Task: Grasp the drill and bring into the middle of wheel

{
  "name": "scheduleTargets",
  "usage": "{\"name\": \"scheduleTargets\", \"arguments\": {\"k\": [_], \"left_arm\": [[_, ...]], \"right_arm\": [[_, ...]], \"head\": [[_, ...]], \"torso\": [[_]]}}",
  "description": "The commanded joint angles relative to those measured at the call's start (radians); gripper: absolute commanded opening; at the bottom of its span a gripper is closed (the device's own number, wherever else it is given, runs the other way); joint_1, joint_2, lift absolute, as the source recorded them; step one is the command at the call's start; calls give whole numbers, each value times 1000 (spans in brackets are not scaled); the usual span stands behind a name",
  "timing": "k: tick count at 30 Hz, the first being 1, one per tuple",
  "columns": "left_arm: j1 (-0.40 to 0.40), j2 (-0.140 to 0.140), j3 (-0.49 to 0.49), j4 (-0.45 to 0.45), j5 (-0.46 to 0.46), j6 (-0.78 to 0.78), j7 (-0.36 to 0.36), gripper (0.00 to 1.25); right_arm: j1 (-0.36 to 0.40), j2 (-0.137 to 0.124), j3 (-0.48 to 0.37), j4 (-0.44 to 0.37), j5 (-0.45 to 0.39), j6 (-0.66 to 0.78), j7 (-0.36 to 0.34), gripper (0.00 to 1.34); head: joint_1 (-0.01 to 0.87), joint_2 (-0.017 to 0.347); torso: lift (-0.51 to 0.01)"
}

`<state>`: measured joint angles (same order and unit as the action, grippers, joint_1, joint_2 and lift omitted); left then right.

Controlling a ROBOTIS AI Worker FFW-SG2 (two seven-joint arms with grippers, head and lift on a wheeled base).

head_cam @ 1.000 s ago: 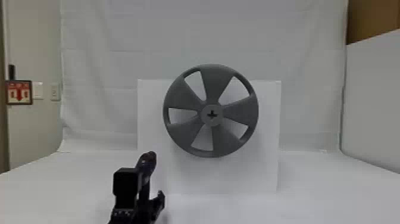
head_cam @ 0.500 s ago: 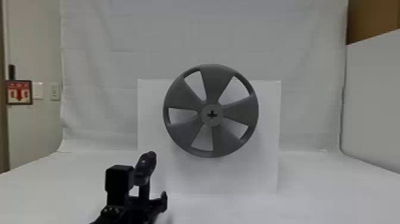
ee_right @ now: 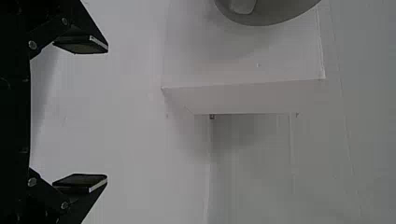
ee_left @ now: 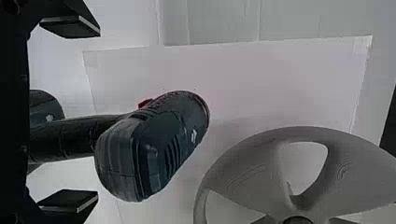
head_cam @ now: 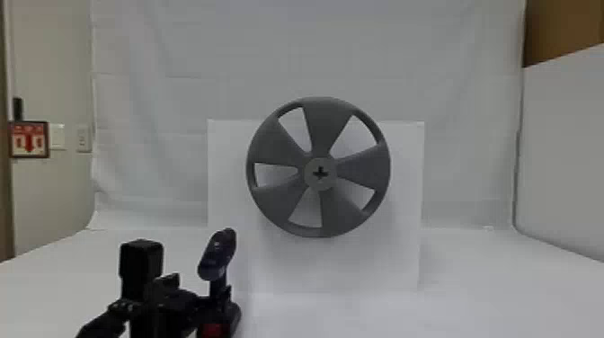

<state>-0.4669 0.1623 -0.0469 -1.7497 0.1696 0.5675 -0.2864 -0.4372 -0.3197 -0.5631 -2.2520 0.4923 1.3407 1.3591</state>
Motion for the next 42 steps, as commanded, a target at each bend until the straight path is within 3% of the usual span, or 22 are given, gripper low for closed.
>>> {"name": "scheduleTargets", "arguments": {"k": [1, 4, 9, 19, 24, 31, 37, 42], "left_arm": [[-3, 0, 50, 3, -44, 0, -69, 1192], [-9, 2, 79, 3, -87, 2, -140, 1207], [-10, 13, 121, 3, -121, 2, -198, 1207], [11, 23, 217, -47, -159, 2, -208, 1207], [40, 22, 228, -137, -210, 43, -103, 1207], [83, 22, 222, -209, -125, 74, 95, 1207], [96, 22, 220, -238, -102, 87, 127, 1207], [108, 22, 206, -278, -93, 126, 196, 1206]], "right_arm": [[0, 1, -1, 0, -1, 0, 8, 1039], [0, 1, -1, 0, -1, 0, 8, 1039], [0, 1, -3, 0, -1, 0, 8, 1039], [5, 1, -9, 0, -6, 2, 8, 1039], [5, 1, -15, 0, -12, 2, 8, 1039], [5, 1, -20, -1, -17, 2, 8, 1039], [5, 1, -23, -1, -21, 2, 8, 1039], [6, 2, -24, -1, -26, 2, 8, 1039]], "head": [[54, 31], [54, 31], [54, 31], [54, 31], [54, 31], [54, 31], [54, 31], [54, 31]], "torso": [[-403], [-403], [-403], [-403], [-403], [-403], [-403], [-403]]}}
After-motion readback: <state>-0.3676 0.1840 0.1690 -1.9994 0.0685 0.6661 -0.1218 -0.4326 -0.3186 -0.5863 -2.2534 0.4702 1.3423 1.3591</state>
